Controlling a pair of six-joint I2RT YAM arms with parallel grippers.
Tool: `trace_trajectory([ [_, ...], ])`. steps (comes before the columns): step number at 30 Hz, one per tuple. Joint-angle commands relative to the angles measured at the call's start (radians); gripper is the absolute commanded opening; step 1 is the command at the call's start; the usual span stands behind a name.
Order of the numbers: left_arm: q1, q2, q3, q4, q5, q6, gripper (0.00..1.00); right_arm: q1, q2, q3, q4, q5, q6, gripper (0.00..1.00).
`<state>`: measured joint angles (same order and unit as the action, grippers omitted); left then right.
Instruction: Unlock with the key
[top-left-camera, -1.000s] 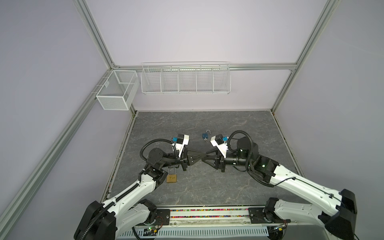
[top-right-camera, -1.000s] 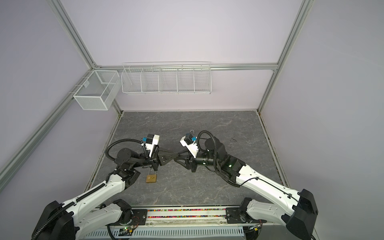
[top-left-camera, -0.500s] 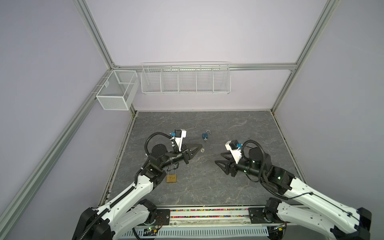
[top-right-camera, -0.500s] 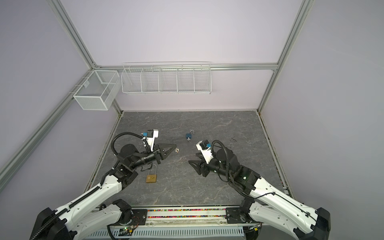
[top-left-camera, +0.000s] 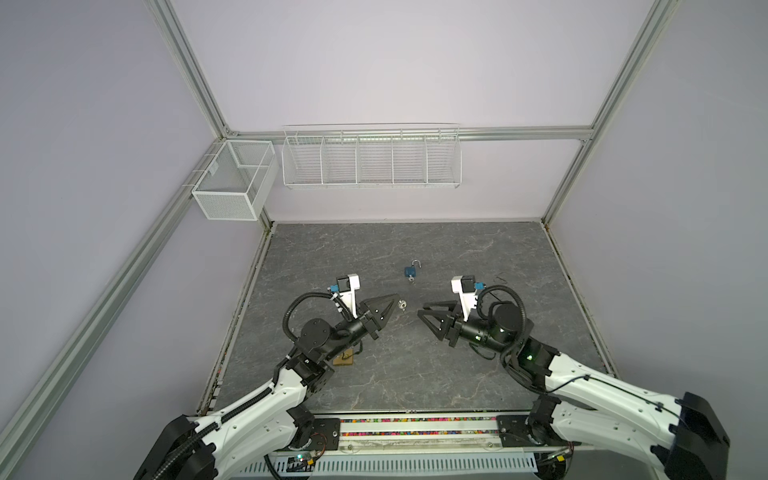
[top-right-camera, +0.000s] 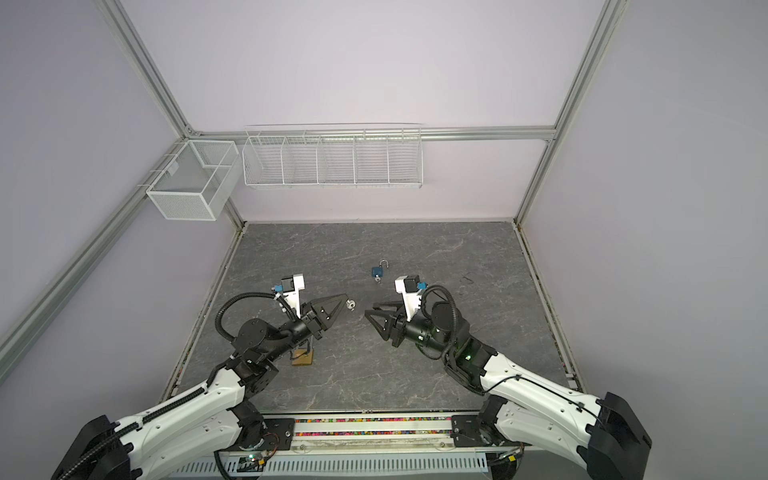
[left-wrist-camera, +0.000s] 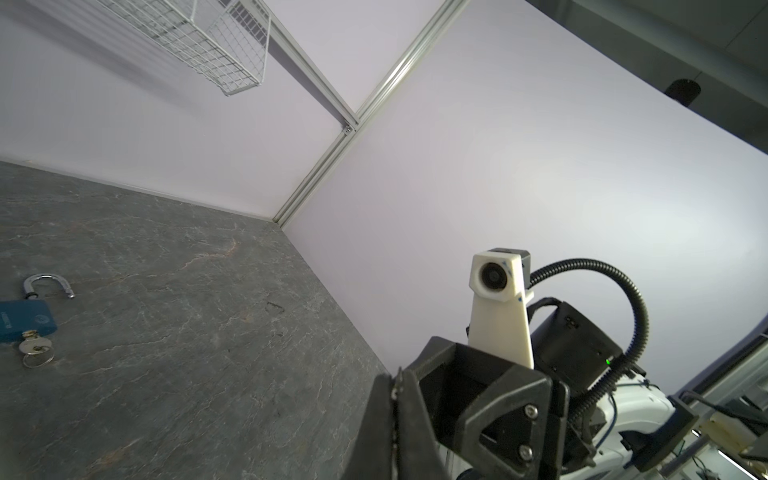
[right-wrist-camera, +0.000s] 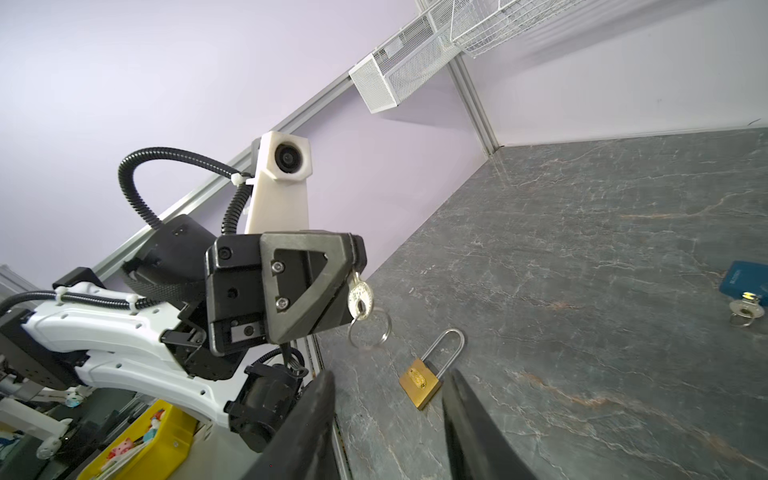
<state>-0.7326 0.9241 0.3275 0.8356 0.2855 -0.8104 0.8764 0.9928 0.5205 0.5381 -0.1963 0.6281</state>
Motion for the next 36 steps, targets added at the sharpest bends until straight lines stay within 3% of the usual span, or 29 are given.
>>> trace_trajectory([
  [1,-0.005,0.011,-0.006,0.106,-0.054,-0.05,0.0,-0.004,0.023,-0.015,0.196,-0.017,0.09,0.36],
  [4,-0.007,0.017,0.0,0.093,-0.049,-0.048,0.0,-0.004,0.046,-0.004,0.205,-0.027,0.09,0.35],
  [10,-0.016,0.033,0.032,0.061,-0.01,-0.041,0.0,-0.005,0.09,0.023,0.221,-0.026,0.079,0.41],
  [20,-0.024,0.067,0.051,0.101,0.013,-0.05,0.0,-0.004,0.166,0.061,0.283,-0.066,0.099,0.32],
  [25,-0.025,0.079,0.066,0.113,0.046,-0.06,0.0,-0.013,0.166,0.061,0.272,-0.051,0.089,0.4],
  [29,-0.025,0.076,0.076,0.101,0.06,-0.063,0.0,-0.031,0.158,0.062,0.263,-0.043,0.081,0.54],
  [36,-0.025,0.084,0.085,0.099,0.07,-0.065,0.0,-0.041,0.195,0.082,0.319,-0.119,0.096,0.54],
])
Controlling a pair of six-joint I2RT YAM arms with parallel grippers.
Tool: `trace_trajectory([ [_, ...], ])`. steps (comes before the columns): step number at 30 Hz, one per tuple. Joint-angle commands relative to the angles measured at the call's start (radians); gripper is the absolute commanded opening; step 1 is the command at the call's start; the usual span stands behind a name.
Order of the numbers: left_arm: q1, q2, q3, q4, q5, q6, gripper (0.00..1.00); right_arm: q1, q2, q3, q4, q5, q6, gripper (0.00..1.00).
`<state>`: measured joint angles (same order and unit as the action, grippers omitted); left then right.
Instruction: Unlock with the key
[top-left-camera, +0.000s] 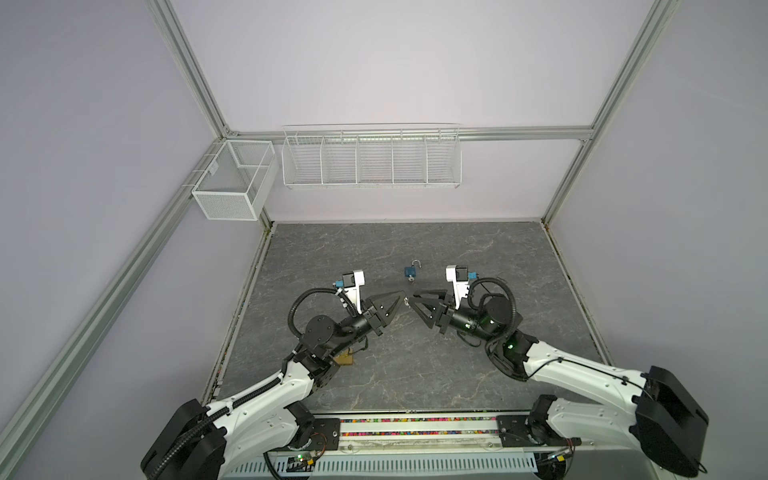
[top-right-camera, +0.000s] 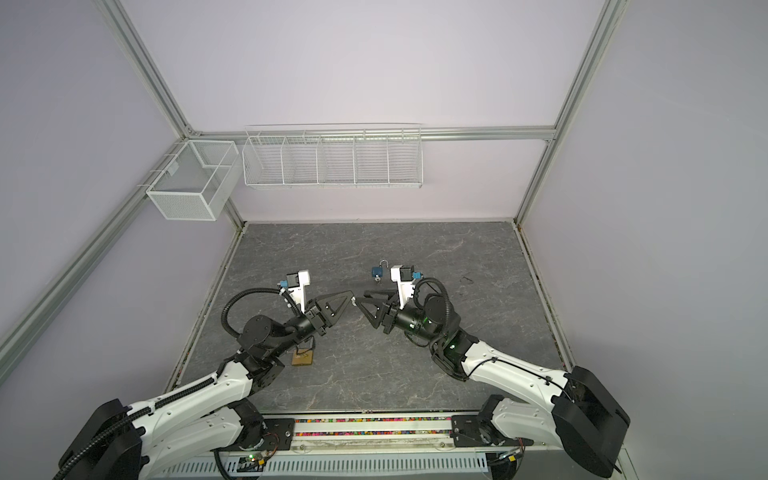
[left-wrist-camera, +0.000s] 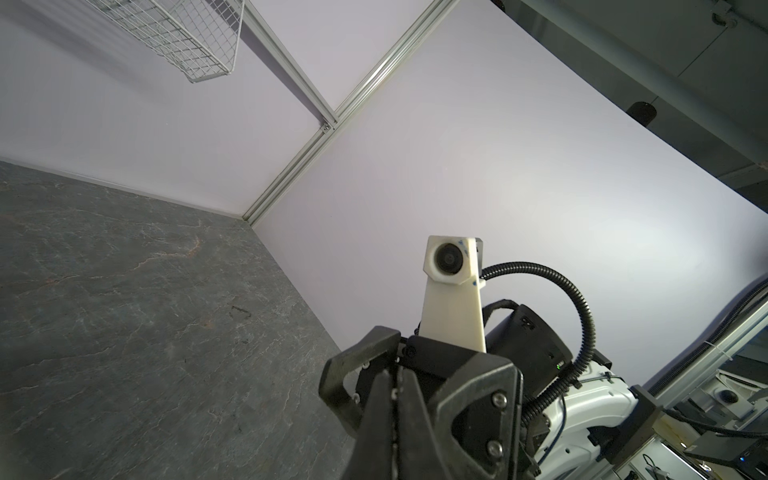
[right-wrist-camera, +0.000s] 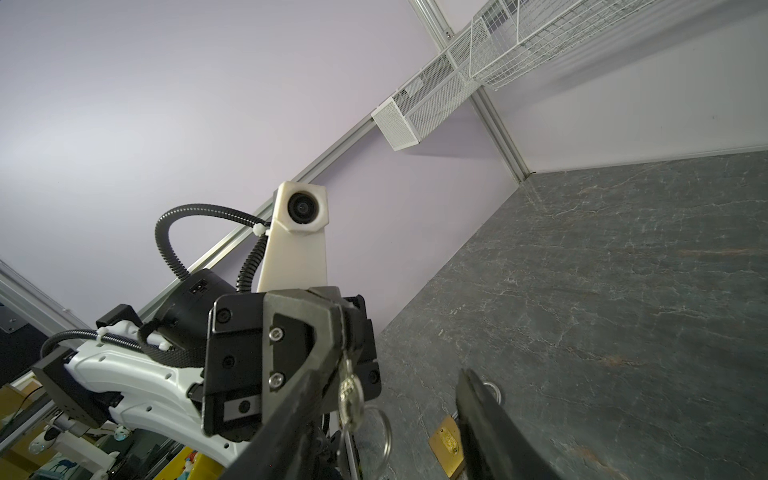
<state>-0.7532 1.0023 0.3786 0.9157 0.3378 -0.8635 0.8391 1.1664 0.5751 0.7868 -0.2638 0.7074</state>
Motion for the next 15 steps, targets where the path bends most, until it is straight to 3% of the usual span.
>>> trace_trajectory([
  [1,-0.005,0.009,0.034,0.024,0.02,-0.015,0.0,-0.006,0.03,0.03,0.09,-0.065,0.024,0.52],
  [6,-0.005,0.012,0.033,0.031,0.01,-0.014,0.0,-0.006,0.077,0.04,0.15,-0.118,0.051,0.42],
  [15,-0.005,-0.016,0.027,-0.002,-0.05,0.006,0.0,-0.006,0.051,0.012,0.146,-0.123,0.057,0.36],
])
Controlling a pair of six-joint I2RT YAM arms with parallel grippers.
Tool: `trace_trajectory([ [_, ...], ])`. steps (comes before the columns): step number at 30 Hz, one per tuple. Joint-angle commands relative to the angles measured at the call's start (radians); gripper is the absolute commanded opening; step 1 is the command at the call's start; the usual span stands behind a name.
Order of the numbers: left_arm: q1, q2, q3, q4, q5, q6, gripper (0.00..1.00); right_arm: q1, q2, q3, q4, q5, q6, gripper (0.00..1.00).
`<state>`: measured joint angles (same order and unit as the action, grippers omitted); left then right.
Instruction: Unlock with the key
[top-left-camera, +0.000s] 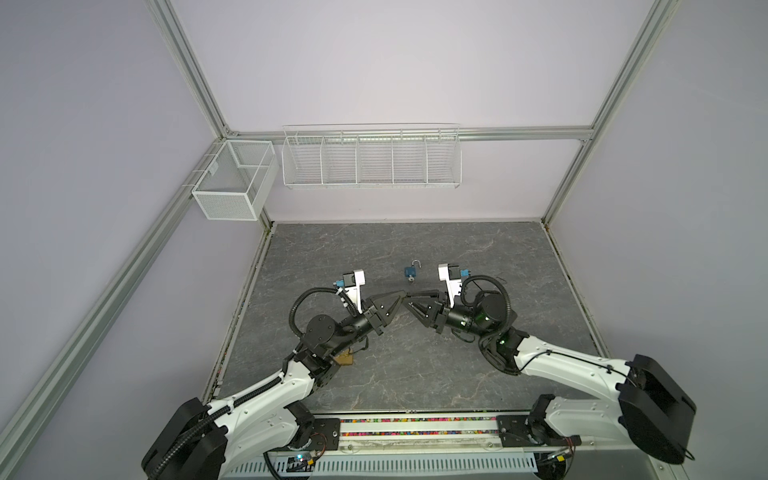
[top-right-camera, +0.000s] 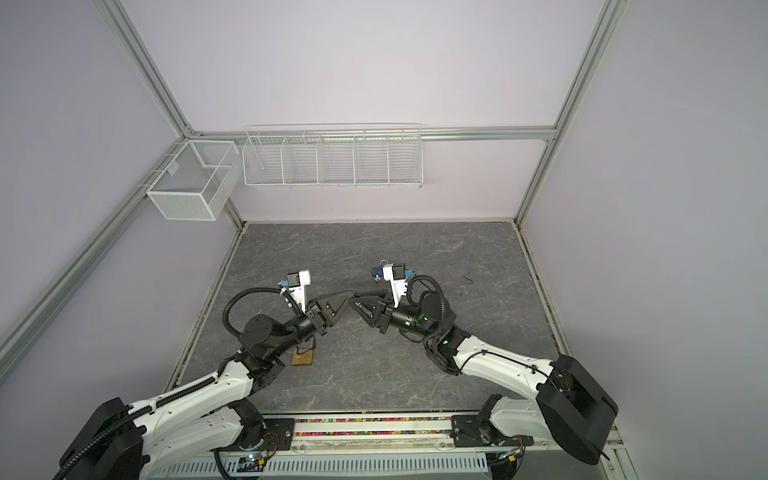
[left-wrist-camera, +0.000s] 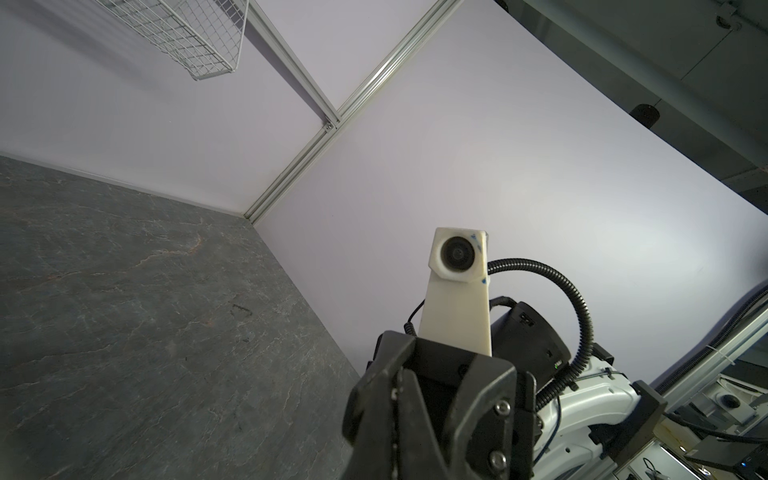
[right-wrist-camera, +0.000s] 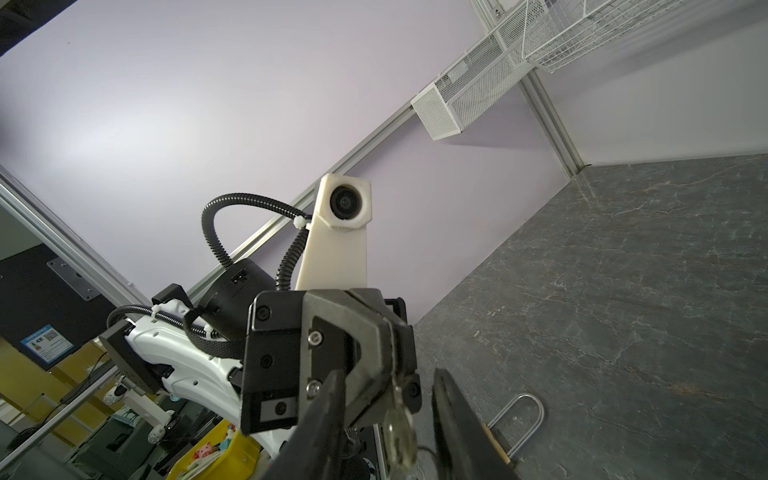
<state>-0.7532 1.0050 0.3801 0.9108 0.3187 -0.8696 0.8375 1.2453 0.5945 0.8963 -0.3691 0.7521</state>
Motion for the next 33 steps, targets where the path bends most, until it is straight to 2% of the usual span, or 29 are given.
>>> trace_trajectory([
  [1,-0.005,-0.02,0.024,0.003,-0.037,0.013,0.0,-0.005,-0.033,-0.008,0.028,-0.016,0.009,0.34],
  [6,-0.005,-0.024,0.023,0.002,-0.051,0.019,0.0,-0.005,-0.049,-0.007,-0.011,-0.015,-0.006,0.3],
  [17,-0.005,-0.027,0.021,0.008,-0.07,0.029,0.0,-0.004,-0.029,-0.005,0.0,-0.031,0.003,0.28],
  [22,-0.005,-0.028,0.021,0.009,-0.078,0.033,0.0,-0.005,-0.025,-0.002,-0.003,-0.042,0.003,0.22],
  [28,-0.005,-0.027,0.025,0.01,-0.078,0.033,0.0,-0.004,-0.023,-0.005,0.004,-0.044,0.009,0.21],
  [30,-0.005,-0.028,0.025,0.01,-0.079,0.034,0.0,-0.005,-0.02,-0.001,0.0,-0.046,0.011,0.27],
  [33,-0.005,-0.027,0.025,0.014,-0.079,0.031,0.0,-0.004,-0.012,0.002,0.008,-0.053,0.015,0.26],
])
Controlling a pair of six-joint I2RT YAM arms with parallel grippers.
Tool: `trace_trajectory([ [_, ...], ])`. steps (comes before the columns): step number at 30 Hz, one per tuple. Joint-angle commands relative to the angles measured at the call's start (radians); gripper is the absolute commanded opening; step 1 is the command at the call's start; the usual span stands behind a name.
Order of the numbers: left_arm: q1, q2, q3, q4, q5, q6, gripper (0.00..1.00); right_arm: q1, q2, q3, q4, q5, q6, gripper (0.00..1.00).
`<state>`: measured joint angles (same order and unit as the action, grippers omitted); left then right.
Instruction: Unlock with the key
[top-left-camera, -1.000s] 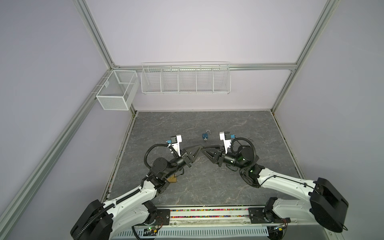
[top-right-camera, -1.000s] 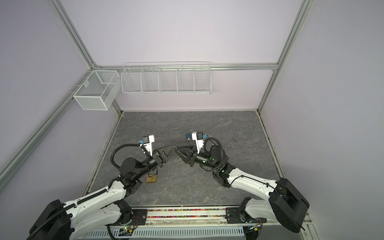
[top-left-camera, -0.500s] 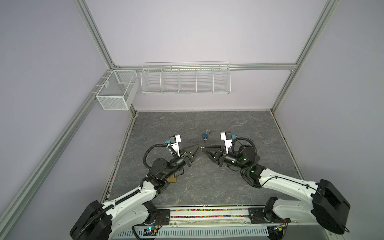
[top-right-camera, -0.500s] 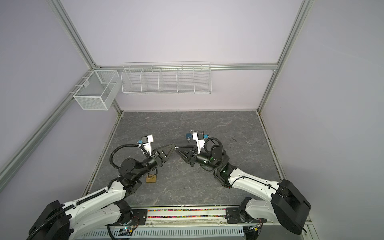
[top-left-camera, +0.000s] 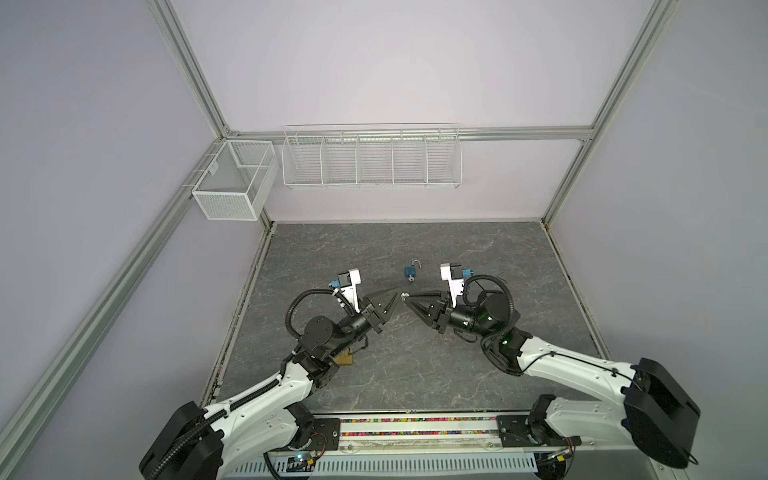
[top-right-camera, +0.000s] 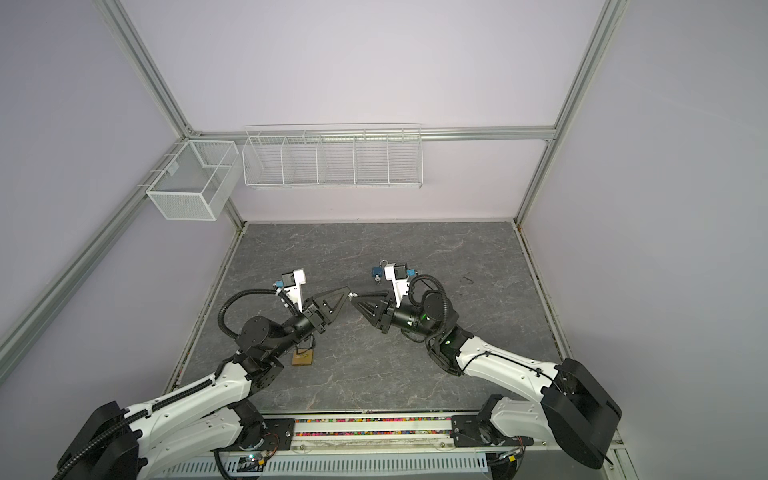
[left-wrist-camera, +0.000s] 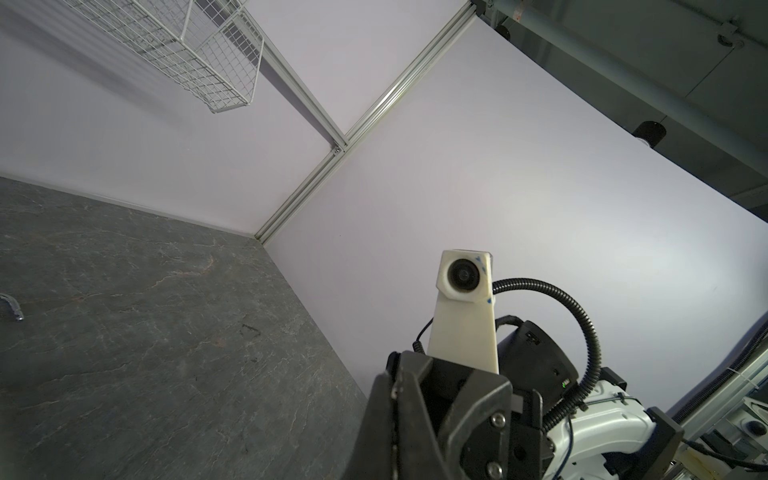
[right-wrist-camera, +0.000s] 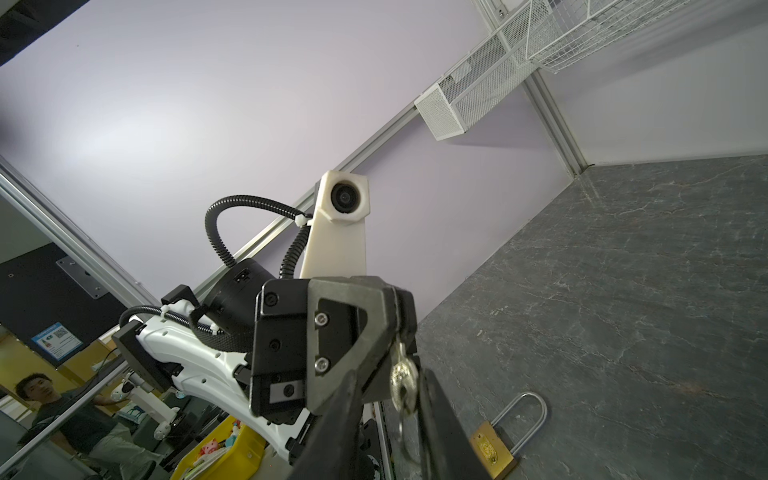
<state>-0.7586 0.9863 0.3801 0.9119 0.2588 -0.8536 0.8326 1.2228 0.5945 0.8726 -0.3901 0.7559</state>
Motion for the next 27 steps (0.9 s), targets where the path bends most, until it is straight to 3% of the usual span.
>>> trace_trajectory([
  [1,0.001,-0.008,0.024,0.014,-0.02,0.015,0.0,0.0,0.013,0.003,0.034,-0.033,0.013,0.26],
  [12,0.001,-0.004,0.032,0.016,-0.015,0.01,0.0,0.001,0.026,0.01,0.042,-0.041,0.021,0.18],
  [27,0.001,-0.007,0.031,0.021,-0.006,0.004,0.0,-0.003,-0.002,0.027,-0.001,-0.026,-0.005,0.22],
])
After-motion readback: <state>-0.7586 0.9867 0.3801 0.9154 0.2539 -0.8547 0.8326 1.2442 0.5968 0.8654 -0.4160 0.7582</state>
